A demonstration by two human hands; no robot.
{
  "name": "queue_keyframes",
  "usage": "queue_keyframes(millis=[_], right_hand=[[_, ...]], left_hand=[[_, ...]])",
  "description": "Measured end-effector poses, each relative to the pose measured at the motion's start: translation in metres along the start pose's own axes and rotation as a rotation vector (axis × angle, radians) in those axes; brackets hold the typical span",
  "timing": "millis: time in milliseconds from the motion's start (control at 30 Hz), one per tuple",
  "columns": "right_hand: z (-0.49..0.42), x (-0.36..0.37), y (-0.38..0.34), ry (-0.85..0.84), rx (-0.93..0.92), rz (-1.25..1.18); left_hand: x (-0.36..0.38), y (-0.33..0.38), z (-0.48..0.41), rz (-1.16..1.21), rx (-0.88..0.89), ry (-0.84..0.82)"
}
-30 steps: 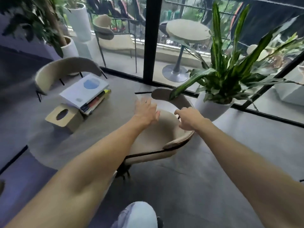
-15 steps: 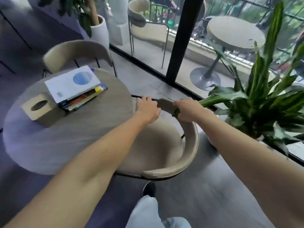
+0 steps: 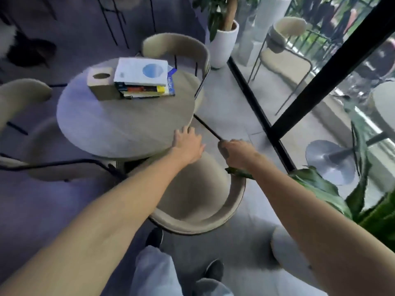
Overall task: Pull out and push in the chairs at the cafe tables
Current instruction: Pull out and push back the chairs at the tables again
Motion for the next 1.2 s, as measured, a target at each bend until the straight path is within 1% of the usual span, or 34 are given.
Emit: queue_keyframes(millis=[167, 267, 467, 633, 767, 900, 1100, 1200], right_hand=[[0.02, 0.028, -0.008, -0.09, -0.135, 0.02], [0.036, 0.048, -0.018, -0.143, -0.19, 0.032], [0.073, 0.068, -0.046, -0.126, -0.305, 0.094], [0.09, 0.088, -0.043, -0.138, -0.355, 0.13], [0.09, 0.105, -0.028, -0.164, -0.418, 0.184], [0.087, 0.127, -0.014, -0.15, -0.553, 0.257], [0.083, 0.169, 0.009, -0.21, -0.69, 0.242], [0.084, 0.189, 0.012, -0.227, -0.747, 0.258]], left_hand=[[0.009, 0.011, 0.054, 0.036, -0.162, -0.056], [0.014, 0.017, 0.088, 0.065, -0.213, -0.086], [0.013, 0.036, 0.145, 0.101, -0.268, -0.093], [0.02, 0.056, 0.181, 0.103, -0.319, -0.107], [0.024, 0.076, 0.197, 0.131, -0.401, -0.098], [0.037, 0.096, 0.203, 0.162, -0.517, -0.078], [0.072, 0.137, 0.205, 0.168, -0.681, -0.156], [0.094, 0.156, 0.21, 0.182, -0.703, -0.223]])
Point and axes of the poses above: each hand's wrist, its own z-axis away from the middle knuckle, its own x-axis out of the palm, y = z × x, the point moved 7 cm from there along -z, towards the middle knuckle, and after that the axes turned 13 degrees about y, right-handed, at the moved point
